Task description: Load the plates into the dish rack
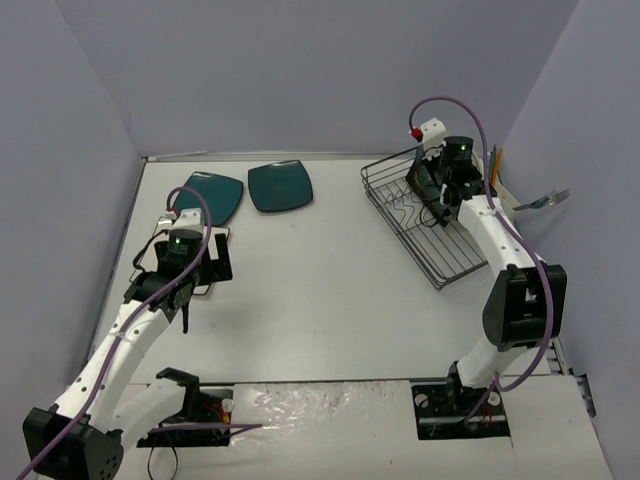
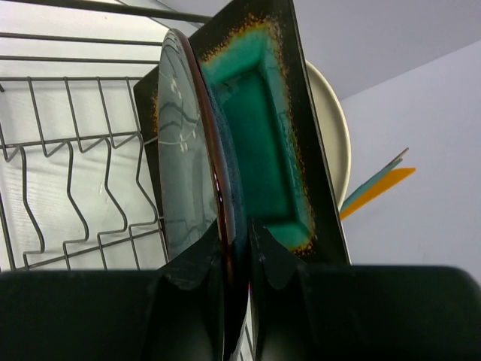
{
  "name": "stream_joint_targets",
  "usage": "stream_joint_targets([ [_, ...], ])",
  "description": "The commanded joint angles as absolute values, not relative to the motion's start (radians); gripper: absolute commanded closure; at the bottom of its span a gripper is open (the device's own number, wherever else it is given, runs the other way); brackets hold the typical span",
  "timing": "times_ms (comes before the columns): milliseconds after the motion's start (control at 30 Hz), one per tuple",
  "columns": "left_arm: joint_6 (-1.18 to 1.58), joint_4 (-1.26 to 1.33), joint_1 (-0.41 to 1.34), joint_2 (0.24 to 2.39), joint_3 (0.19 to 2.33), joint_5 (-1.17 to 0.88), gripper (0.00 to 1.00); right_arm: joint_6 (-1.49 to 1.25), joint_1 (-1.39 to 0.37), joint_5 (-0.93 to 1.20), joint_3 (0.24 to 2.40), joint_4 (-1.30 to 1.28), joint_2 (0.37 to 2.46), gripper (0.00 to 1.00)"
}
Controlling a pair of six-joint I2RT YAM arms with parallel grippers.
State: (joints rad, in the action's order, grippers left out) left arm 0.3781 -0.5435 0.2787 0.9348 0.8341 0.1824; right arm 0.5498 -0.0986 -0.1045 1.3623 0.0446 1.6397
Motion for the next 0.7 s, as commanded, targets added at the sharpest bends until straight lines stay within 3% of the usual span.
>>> stream_joint_targets([
  [0, 0.353, -0.495, 0.266, 0.943, 0.862, 0.207, 0.03, 0.588, -0.084, -0.108, 1.476, 0.295, 1.608, 1.00],
  [567, 0.353, -0.486, 0.256, 0.959, 0.859, 0.179, 0.03, 0.421, 0.031, 0.167, 1.423, 0.327, 1.717, 0.99],
  [667, 0.351, -0.484, 0.256, 0.966, 0.859, 0.176, 0.03, 0.405, 0.039, 0.166, 1.410, 0.334, 1.724, 0.82],
])
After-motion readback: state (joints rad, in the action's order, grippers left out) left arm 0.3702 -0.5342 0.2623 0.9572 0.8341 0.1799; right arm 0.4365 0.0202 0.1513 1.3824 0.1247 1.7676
